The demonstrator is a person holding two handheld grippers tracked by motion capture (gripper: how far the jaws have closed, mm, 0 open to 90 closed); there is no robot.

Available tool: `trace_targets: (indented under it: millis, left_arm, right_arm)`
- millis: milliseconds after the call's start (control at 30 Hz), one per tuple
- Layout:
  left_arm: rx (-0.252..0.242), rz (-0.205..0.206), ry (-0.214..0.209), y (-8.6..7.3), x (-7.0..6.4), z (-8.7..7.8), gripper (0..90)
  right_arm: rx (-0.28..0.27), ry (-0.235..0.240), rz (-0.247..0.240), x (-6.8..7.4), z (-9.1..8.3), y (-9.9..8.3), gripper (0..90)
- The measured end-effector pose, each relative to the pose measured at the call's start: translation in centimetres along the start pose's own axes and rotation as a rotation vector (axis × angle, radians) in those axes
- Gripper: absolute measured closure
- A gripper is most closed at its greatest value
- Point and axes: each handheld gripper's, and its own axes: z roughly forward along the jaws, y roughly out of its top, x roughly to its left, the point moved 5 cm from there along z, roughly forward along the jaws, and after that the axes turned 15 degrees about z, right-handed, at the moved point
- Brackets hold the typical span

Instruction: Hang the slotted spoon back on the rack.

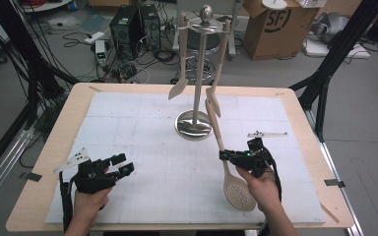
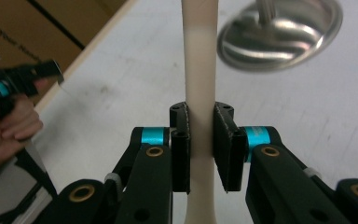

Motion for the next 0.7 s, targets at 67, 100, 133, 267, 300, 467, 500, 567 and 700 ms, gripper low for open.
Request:
trace_targets:
  millis: [67,100,133,267,300,467,500,567,700]
  left_arm:
    - [-0.001,-0.005,0.000,0.0,0.0,0.0,34.5]
    - [-0.005,-0.007,0.001,0.0,0.0,0.0,34.5]
    - [-0.005,-0.006,0.001,0.0,0.0,-0.1,34.6]
    - [-0.005,-0.004,0.002,0.1,0.0,-0.1,34.6]
    - [-0.005,-0.003,0.002,0.1,0.0,-0.1,34.5]
    - [-0.006,-0.003,0.000,0.1,0.0,-0.1,34.5]
    - [-0.007,-0.003,0.001,0.1,0.0,-0.2,34.5]
    - [-0.007,-0.002,0.002,0.1,0.0,-0.2,34.6]
    - [-0.009,-0.002,0.004,0.1,0.1,-0.2,34.5]
  right_arm:
    - [-0.042,0.010,0.000,0.6,-0.3,0.4,78.7]
    - [-0.060,0.015,0.002,0.9,-0.4,0.6,78.7]
    - [-0.078,0.019,-0.001,1.2,-0.5,0.8,78.7]
    - [-0.138,0.035,-0.024,2.6,-0.8,1.4,78.7]
    - [-0.150,0.036,-0.025,2.9,-0.8,1.6,78.7]
    - [-0.205,0.041,-0.038,3.9,-1.2,2.6,78.7]
    - [-0.212,0.040,-0.041,4.1,-1.3,2.7,78.7]
    - [-0.233,0.030,-0.046,4.3,-1.4,3.1,78.7]
    - [-0.268,0.026,-0.041,4.3,-2.0,4.1,78.7]
